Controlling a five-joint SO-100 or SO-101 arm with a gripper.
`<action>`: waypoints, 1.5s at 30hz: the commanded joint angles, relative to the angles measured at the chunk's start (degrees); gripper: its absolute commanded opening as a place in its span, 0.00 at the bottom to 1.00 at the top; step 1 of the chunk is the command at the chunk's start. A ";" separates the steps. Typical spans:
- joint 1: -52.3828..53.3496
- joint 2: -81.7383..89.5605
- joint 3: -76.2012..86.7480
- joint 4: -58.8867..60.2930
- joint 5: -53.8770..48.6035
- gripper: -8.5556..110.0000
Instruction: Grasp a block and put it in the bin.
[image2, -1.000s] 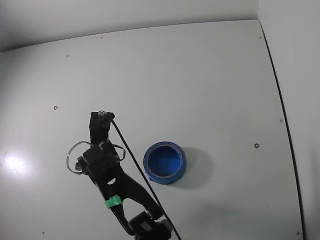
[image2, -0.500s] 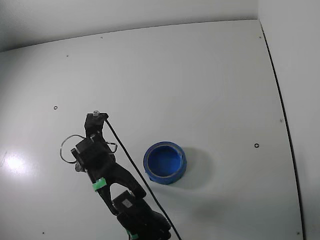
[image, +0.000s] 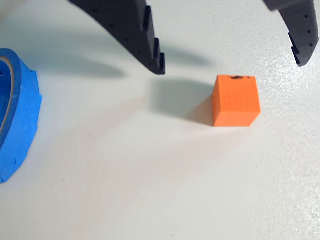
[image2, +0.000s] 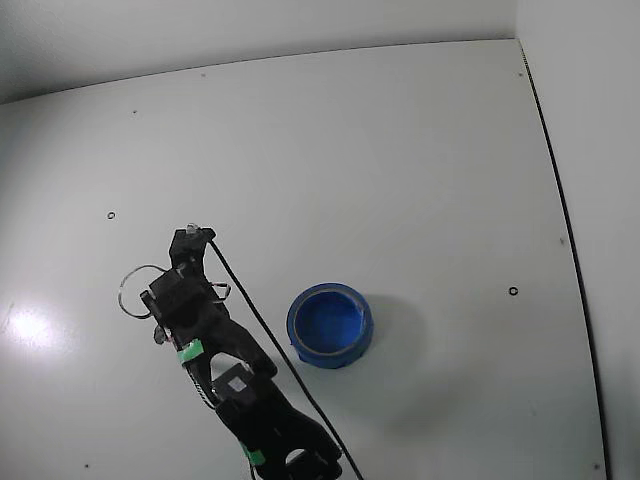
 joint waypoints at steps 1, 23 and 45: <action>-0.44 0.18 -6.15 -0.97 0.00 0.41; -0.44 -3.69 -6.33 -8.61 0.00 0.41; 5.71 7.12 1.41 -8.61 1.05 0.07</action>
